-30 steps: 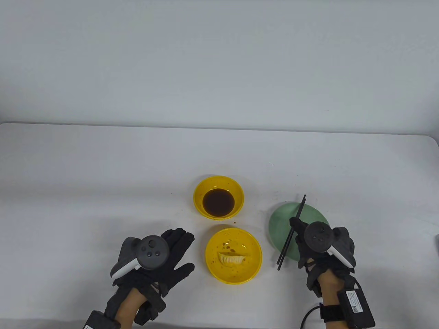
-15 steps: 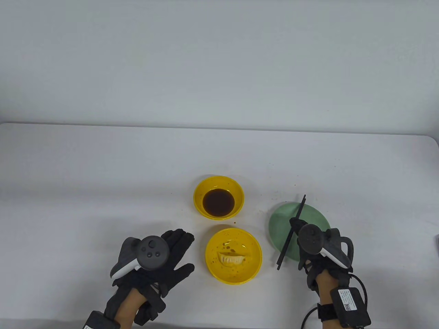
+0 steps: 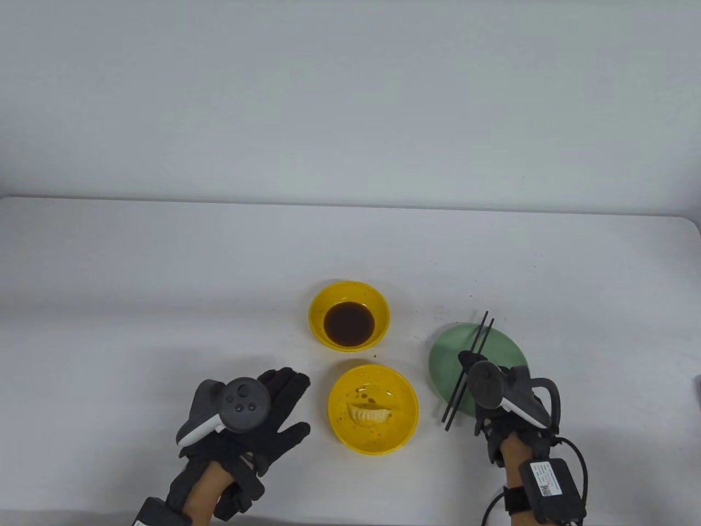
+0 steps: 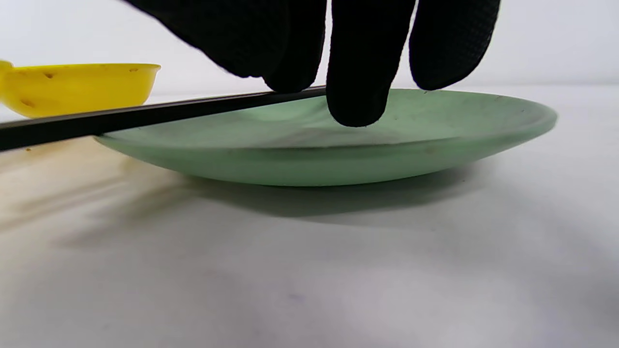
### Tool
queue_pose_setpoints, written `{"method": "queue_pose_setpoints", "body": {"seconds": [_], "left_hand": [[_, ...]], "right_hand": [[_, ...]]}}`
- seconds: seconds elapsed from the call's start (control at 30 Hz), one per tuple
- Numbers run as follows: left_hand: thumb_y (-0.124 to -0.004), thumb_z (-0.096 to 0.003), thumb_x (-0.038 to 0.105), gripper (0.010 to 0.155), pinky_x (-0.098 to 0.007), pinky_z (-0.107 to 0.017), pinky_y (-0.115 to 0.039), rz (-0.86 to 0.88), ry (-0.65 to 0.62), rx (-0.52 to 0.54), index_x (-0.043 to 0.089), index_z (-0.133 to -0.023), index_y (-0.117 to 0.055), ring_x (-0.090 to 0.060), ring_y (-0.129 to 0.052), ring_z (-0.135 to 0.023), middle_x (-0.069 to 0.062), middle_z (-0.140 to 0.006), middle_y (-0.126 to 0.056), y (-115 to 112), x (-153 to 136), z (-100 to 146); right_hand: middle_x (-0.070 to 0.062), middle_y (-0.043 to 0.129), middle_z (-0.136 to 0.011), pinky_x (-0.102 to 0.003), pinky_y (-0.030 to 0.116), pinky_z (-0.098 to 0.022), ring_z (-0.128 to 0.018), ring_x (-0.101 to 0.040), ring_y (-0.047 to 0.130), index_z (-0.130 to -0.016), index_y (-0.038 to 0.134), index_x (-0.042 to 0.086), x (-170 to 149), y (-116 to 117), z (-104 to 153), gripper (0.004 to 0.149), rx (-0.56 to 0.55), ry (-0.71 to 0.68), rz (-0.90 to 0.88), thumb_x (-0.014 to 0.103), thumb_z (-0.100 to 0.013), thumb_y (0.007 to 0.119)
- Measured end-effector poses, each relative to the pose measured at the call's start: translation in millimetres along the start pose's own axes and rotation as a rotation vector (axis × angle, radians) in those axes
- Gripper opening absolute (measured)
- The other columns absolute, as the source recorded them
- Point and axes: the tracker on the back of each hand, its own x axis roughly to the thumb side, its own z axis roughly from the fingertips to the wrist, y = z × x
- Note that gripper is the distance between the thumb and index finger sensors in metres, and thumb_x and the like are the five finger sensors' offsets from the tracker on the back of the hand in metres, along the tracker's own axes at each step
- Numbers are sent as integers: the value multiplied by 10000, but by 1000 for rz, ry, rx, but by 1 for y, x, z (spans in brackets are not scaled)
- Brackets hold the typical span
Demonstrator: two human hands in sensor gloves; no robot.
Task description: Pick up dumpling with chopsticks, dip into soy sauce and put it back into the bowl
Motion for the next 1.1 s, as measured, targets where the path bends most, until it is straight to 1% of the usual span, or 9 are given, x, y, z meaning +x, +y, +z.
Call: {"method": "queue_pose_setpoints", "body": {"seconds": [0.17,0.27,0.5,0.63,0.73,0.83,0.97,1.03,1.1], "left_hand": [[-639,-485,639,827,-651,-801,-265,-2,-3,2,374,-1150,-224,-373,-262,-1173,0,-1232,-253,0,0,0],[-638,-485,640,828,-651,-801,-265,-1,-4,3,375,-1150,-222,-372,-263,-1174,-1,-1232,-254,0,0,0],[-640,-484,639,828,-651,-801,-267,5,-5,10,373,-1151,-227,-371,-267,-1174,-6,-1233,-263,1,-1,1],[-639,-485,639,826,-652,-801,-266,4,-7,6,371,-1152,-231,-373,-268,-1173,-6,-1233,-268,1,-1,1],[-639,-485,639,825,-652,-802,-266,9,-7,6,371,-1152,-232,-372,-267,-1174,-2,-1233,-270,1,-1,1],[-640,-485,637,825,-652,-801,-268,13,-4,12,371,-1152,-236,-372,-274,-1173,-3,-1233,-275,2,-2,2],[-640,-485,637,822,-652,-801,-270,12,-7,20,370,-1153,-242,-373,-277,-1173,-5,-1233,-279,3,-2,2],[-642,-485,636,823,-654,-800,-271,8,-9,20,368,-1154,-244,-373,-279,-1174,-8,-1233,-281,3,-2,2],[-642,-485,636,823,-653,-801,-272,5,-10,20,368,-1154,-246,-373,-278,-1174,-6,-1233,-282,3,-2,2]], "right_hand": [[-66,519,-1098,-586,644,-640,-889,-351,769,-1043,386,267,12,5,-4,703,-7,-8,246,192,-487,809],[-59,503,-1099,-573,653,-643,-885,-330,779,-1038,415,280,22,10,-9,701,17,-29,360,193,-480,831],[-91,662,-1007,-540,685,-639,-842,-301,839,-1004,536,308,34,14,-16,633,14,-79,467,213,-469,860],[-108,721,-960,-528,722,-613,-783,-306,896,-922,677,304,34,11,-15,501,-52,-87,494,273,-459,865],[-150,768,-898,-510,764,-578,-709,-308,955,-872,727,267,35,-1,-9,434,-198,-118,423,360,-456,806],[-204,756,-872,-504,794,-544,-666,-318,980,-900,698,215,30,-29,3,467,-374,-172,121,389,-469,740],[-255,768,-824,-509,835,-498,-593,-330,1025,-904,721,172,23,-70,35,506,-591,-301,-410,435,-474,675],[-274,831,-701,-505,912,-392,-424,-302,1105,-828,795,120,21,-83,52,483,-679,-350,-694,433,-483,665],[-292,873,-607,-492,963,-293,-271,-266,1142,-761,851,79,20,-86,61,459,-682,-356,-975,414,-497,681]]}}
